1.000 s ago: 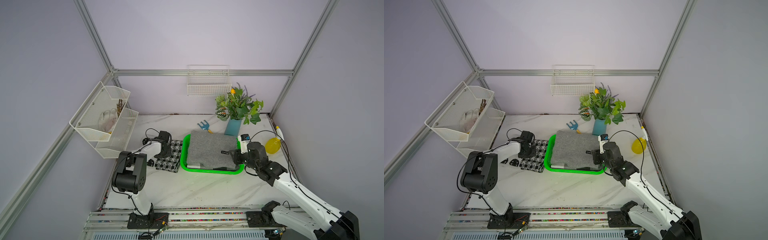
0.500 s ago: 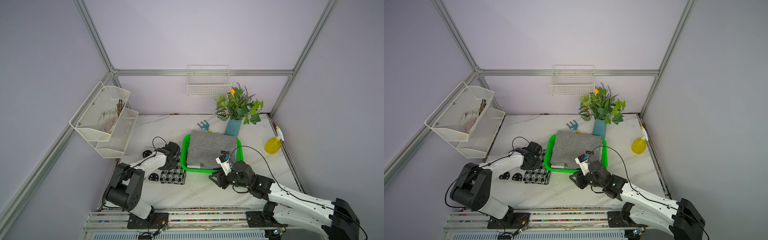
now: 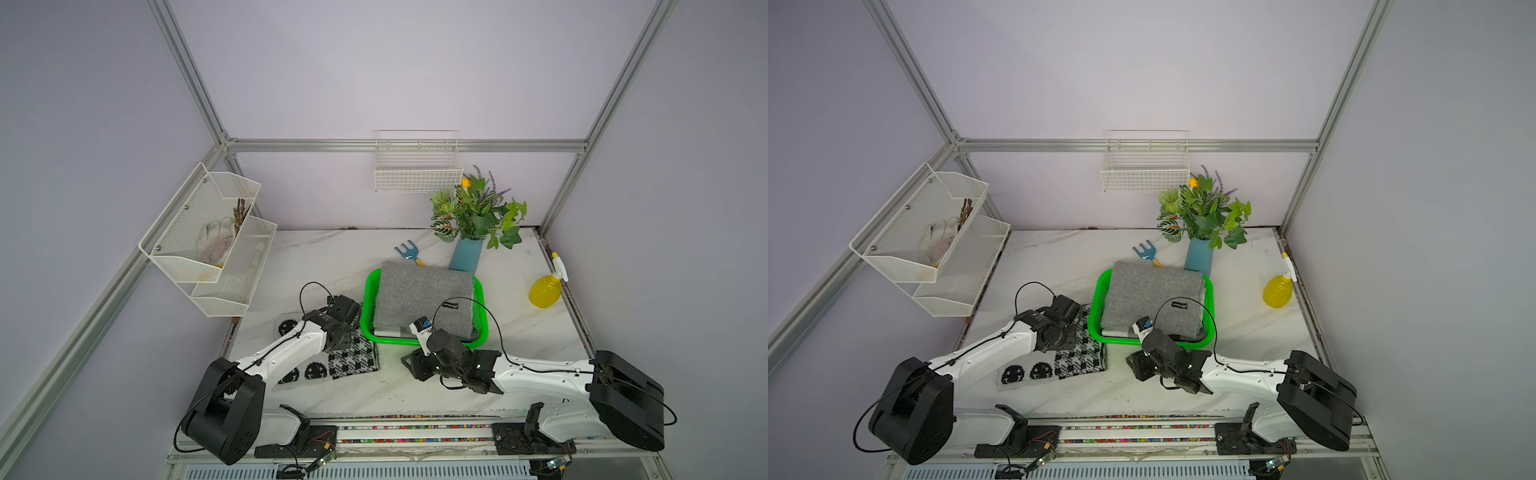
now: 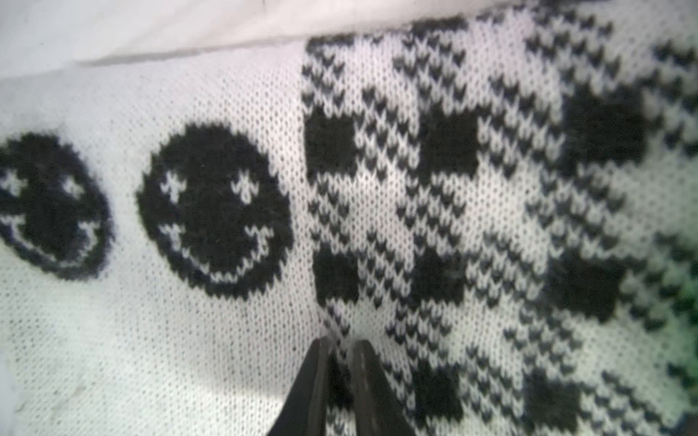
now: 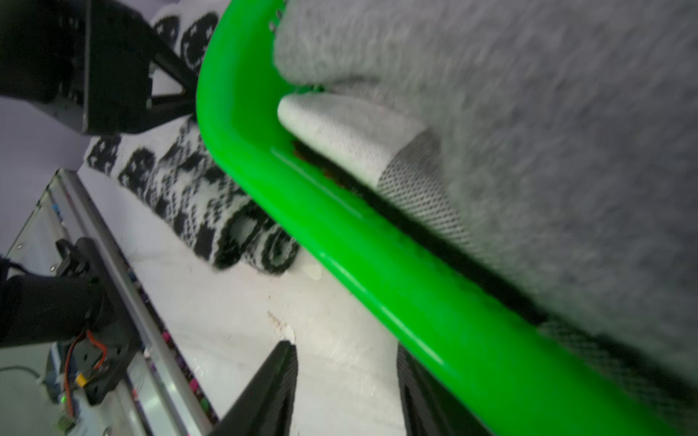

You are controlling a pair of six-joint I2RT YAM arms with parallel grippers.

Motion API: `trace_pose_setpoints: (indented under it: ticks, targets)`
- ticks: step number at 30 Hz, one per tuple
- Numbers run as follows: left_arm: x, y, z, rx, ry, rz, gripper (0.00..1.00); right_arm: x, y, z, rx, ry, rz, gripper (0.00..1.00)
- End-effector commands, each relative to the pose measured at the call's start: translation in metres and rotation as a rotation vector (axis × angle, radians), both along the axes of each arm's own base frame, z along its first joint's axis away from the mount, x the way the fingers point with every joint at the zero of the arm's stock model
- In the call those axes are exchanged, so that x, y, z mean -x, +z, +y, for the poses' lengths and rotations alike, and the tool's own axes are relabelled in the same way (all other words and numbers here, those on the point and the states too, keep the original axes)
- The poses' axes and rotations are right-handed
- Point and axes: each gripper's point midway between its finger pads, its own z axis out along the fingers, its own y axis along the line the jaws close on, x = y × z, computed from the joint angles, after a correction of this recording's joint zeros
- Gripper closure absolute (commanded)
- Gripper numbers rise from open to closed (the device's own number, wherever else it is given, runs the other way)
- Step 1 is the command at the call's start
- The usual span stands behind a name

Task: Put the folded scarf in the basket
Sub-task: Move the basket to the center of the board, then pick up the scarf at the center of the board.

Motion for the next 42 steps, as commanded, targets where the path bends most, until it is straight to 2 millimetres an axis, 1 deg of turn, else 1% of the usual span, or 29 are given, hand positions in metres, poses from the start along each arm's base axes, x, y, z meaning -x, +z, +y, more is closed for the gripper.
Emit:
trace_pose_setpoints:
  ticks: [1, 4, 6, 9, 10, 11, 13, 14, 16, 17, 19, 21, 22, 24, 26, 29, 30, 32, 34, 36, 38, 40, 42]
  targets:
    - [-0.007, 0.016, 0.003, 0.013, 0.032, -0.094, 0.80, -0.036, -0.001, -0.028, 0.138, -0.193, -0.120, 0.52]
    - [-0.012, 0.026, -0.004, 0.114, 0.018, -0.180, 0.79, -0.042, -0.010, -0.034, 0.165, -0.217, -0.119, 0.52]
    - [-0.012, 0.034, -0.006, 0.177, 0.020, -0.238, 0.74, -0.047, -0.013, -0.036, 0.176, -0.234, -0.125, 0.52]
    - [-0.008, 0.041, -0.009, 0.279, 0.019, -0.326, 0.72, -0.055, -0.019, -0.035, 0.216, -0.249, -0.131, 0.52]
    - [-0.004, 0.042, -0.006, 0.292, 0.028, -0.348, 0.72, -0.055, -0.021, -0.034, 0.219, -0.244, -0.127, 0.52]
    - [-0.001, 0.043, 0.002, 0.283, 0.058, -0.370, 0.72, -0.056, -0.022, -0.032, 0.212, -0.241, -0.126, 0.52]
    - [0.006, 0.047, 0.020, 0.272, 0.122, -0.433, 0.63, -0.055, -0.022, -0.027, 0.179, -0.227, -0.123, 0.52]
    - [0.008, 0.046, 0.024, 0.273, 0.137, -0.443, 0.63, -0.052, -0.022, -0.023, 0.156, -0.210, -0.108, 0.52]
    - [0.012, 0.049, 0.030, 0.269, 0.154, -0.467, 0.62, -0.037, -0.021, -0.003, 0.084, -0.112, -0.056, 0.50]
    - [0.013, 0.048, 0.034, 0.260, 0.166, -0.474, 0.59, -0.031, -0.020, 0.005, 0.050, -0.075, -0.046, 0.49]
    - [0.010, 0.044, 0.040, 0.275, 0.195, -0.476, 0.54, -0.022, -0.012, 0.022, -0.045, -0.014, -0.016, 0.48]
    - [0.008, 0.039, 0.040, 0.304, 0.204, -0.471, 0.52, -0.016, -0.003, 0.036, -0.110, 0.030, 0.006, 0.47]
    - [0.007, 0.038, 0.042, 0.311, 0.211, -0.475, 0.51, -0.014, -0.010, 0.041, -0.111, 0.041, 0.032, 0.46]
    - [0.007, 0.034, 0.047, 0.322, 0.230, -0.490, 0.50, -0.011, -0.009, 0.053, -0.156, 0.058, 0.060, 0.45]
    - [0.007, 0.035, 0.053, 0.338, 0.252, -0.511, 0.48, -0.011, -0.009, 0.065, -0.192, 0.070, 0.078, 0.44]
    - [0.006, 0.046, 0.056, 0.360, 0.259, -0.551, 0.48, -0.012, -0.017, 0.084, -0.222, 0.095, 0.124, 0.42]
    - [0.006, 0.048, 0.057, 0.364, 0.261, -0.564, 0.48, -0.011, -0.017, 0.091, -0.246, 0.107, 0.141, 0.42]
    - [0.004, 0.046, 0.057, 0.378, 0.259, -0.569, 0.47, -0.013, -0.011, 0.098, -0.292, 0.108, 0.142, 0.41]
    - [0.002, 0.042, 0.057, 0.378, 0.254, -0.549, 0.47, -0.013, -0.006, 0.100, -0.324, 0.103, 0.142, 0.41]
    - [0.001, 0.041, 0.058, 0.371, 0.252, -0.547, 0.46, -0.016, -0.003, 0.100, -0.320, 0.092, 0.133, 0.40]
    - [0.000, 0.041, 0.063, 0.351, 0.261, -0.560, 0.46, -0.017, -0.006, 0.093, -0.292, 0.066, 0.124, 0.40]
    - [-0.002, 0.042, 0.073, 0.317, 0.287, -0.571, 0.46, -0.017, -0.006, 0.085, -0.296, 0.041, 0.110, 0.40]
    - [-0.007, 0.042, 0.079, 0.327, 0.306, -0.581, 0.46, -0.015, -0.004, 0.081, -0.299, 0.039, 0.112, 0.40]
